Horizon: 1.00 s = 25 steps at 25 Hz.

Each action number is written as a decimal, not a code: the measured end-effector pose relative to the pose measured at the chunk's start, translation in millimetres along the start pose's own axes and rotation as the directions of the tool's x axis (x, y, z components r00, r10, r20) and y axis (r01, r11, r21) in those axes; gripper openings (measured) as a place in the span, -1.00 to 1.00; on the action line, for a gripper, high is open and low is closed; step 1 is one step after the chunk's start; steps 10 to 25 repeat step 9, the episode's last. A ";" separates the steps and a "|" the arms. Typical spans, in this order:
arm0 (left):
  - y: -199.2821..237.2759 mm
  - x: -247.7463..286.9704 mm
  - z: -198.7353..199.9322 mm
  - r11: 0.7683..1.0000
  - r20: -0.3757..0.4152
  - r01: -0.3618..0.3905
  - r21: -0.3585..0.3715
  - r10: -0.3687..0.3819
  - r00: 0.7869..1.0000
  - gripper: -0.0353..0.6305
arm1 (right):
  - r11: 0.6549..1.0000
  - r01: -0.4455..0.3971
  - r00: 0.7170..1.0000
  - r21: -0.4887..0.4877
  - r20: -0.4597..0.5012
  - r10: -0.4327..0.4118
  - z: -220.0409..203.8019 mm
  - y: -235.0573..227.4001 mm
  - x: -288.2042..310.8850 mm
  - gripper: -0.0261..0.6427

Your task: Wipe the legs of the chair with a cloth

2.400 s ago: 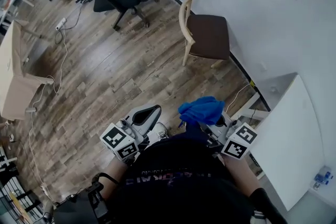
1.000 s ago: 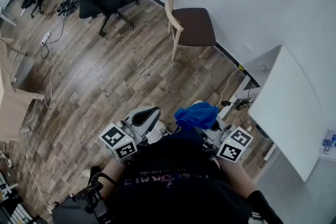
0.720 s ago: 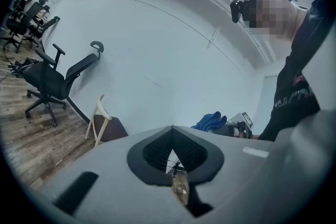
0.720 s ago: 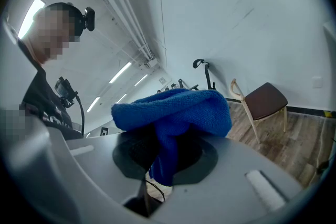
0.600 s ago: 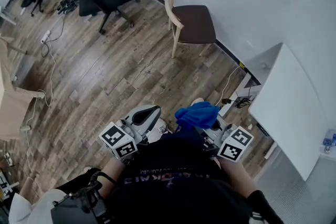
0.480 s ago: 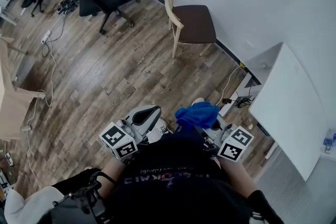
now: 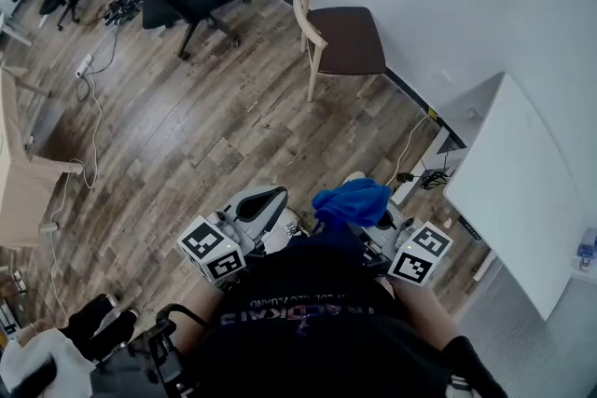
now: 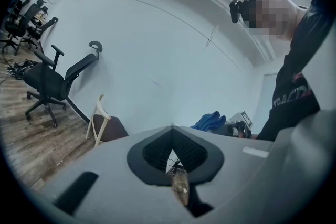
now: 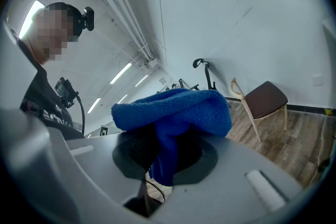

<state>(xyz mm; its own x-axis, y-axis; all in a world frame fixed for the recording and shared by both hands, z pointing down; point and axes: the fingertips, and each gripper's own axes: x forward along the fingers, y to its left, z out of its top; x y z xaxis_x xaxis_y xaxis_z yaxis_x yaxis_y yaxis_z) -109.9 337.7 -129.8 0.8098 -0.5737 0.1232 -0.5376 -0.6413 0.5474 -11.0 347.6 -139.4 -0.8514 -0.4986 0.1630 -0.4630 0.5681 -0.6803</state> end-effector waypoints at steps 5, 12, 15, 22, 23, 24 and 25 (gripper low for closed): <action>-2.4 4.9 -2.0 1.000 -0.003 0.002 0.003 -0.002 1.000 -0.90 | 1.000 0.003 1.000 0.000 0.004 -0.003 -0.8 -2.6 -4.7 -0.73; -3.8 7.8 -2.0 1.000 -0.002 0.005 -0.003 -0.005 1.000 -0.90 | 1.000 0.007 1.000 0.003 0.007 -0.007 0.4 -3.3 -7.3 -0.73; -3.8 7.8 -2.0 1.000 -0.002 0.005 -0.003 -0.005 1.000 -0.90 | 1.000 0.007 1.000 0.003 0.007 -0.007 0.4 -3.3 -7.3 -0.73; -3.8 7.8 -2.0 1.000 -0.002 0.005 -0.003 -0.005 1.000 -0.90 | 1.000 0.007 1.000 0.003 0.007 -0.007 0.4 -3.3 -7.3 -0.73; -3.8 7.8 -2.0 1.000 -0.002 0.005 -0.003 -0.005 1.000 -0.90 | 1.000 0.007 1.000 0.003 0.007 -0.007 0.4 -3.3 -7.3 -0.73; -3.8 7.8 -2.0 1.000 -0.002 0.005 -0.003 -0.005 1.000 -0.90 | 1.000 0.007 1.000 0.003 0.007 -0.007 0.4 -3.3 -7.3 -0.73; -3.8 7.8 -2.0 1.000 -0.002 0.005 -0.003 -0.005 1.000 -0.90 | 1.000 0.007 1.000 0.003 0.007 -0.007 0.4 -3.3 -7.3 -0.73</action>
